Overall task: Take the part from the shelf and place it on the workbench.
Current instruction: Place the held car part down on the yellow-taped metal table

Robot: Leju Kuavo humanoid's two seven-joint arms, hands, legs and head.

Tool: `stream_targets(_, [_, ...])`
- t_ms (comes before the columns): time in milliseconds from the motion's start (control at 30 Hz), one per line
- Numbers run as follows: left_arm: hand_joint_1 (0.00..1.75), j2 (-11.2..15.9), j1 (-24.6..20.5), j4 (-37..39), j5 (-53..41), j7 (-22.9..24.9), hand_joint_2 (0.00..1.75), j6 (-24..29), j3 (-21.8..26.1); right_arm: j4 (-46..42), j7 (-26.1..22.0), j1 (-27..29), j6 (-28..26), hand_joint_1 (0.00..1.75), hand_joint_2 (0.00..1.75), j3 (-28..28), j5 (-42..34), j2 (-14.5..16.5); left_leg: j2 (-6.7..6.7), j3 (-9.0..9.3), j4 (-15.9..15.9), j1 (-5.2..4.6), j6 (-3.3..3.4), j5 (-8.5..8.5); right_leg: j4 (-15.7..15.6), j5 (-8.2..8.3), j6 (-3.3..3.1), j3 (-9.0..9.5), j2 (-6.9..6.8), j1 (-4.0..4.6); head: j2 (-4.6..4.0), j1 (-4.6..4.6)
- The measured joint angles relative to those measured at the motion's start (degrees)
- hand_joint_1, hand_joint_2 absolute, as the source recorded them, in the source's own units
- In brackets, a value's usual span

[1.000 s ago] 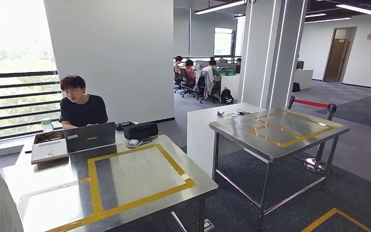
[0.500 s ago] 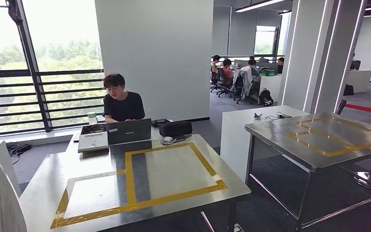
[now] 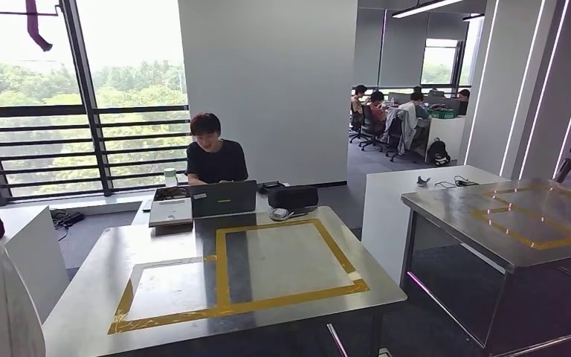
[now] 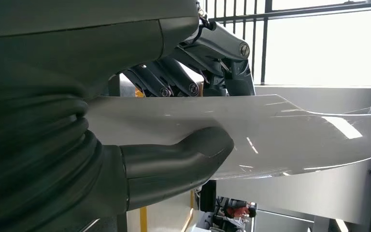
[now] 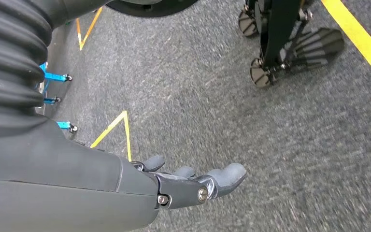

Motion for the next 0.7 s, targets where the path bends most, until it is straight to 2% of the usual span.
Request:
stream_targets(67, [1.75,0.1,-0.1,0.2,0.0,0.0,1.75,0.0,-0.2,0.0,0.0,0.0,0.0,0.00,1.75,0.0,0.0,-0.1,-0.12,-0.10,0.0,0.00,0.08,0.18,-0.1,0.17,-0.30,-0.04,0.03,0.05,0.00,0.06])
stream_targets(233, [1.75,0.1,-0.2,0.6,0.0,0.0,1.75,0.0,-0.5,0.0,0.0,0.0,0.0,0.00,1.75,0.0,-0.1,-0.1,-0.06,-0.28,0.0,-0.14,0.63,0.29,-0.7,0.75,0.48,0.05,0.13,-0.05,0.00,0.09])
stream_targets(500, [1.75,1.3,-2.4,2.3,0.8,0.1,1.75,0.3,-1.3,0.0,0.1,0.0,0.0,0.00,1.75,-0.3,-0.3,-0.1,-0.05,-0.50,0.1,-0.33,0.97,0.39,-1.0,1.09,1.29,0.01,0.13,-0.29,0.00,0.08])
stream_targets(600, [1.75,1.4,-3.1,2.7,0.5,-0.1,1.75,0.7,-2.0,0.0,0.4,-0.2,-0.3,0.00,1.75,-0.4,-0.2,0.1,-0.09,-0.63,-0.4,-0.38,1.77,0.54,-1.4,1.28,2.06,0.14,0.01,-0.46,0.00,0.04])
stream_targets(667, [1.75,1.3,-3.4,2.7,-0.1,-0.3,1.75,1.0,-2.2,0.0,0.7,-0.3,-0.4,0.00,1.75,-0.5,-0.1,0.2,-0.04,0.08,-1.7,0.06,2.28,1.25,-0.1,0.27,2.44,-0.34,0.37,-0.41,0.00,0.02])
stream_targets(700, [1.75,1.3,-3.6,2.7,-0.2,-0.3,1.75,1.1,-2.3,0.0,0.8,-0.4,-0.4,0.00,1.75,-0.5,-0.1,0.2,-0.01,0.43,-2.2,0.32,2.42,1.62,2.2,-1.11,2.62,-1.34,0.66,-0.45,0.00,0.06])
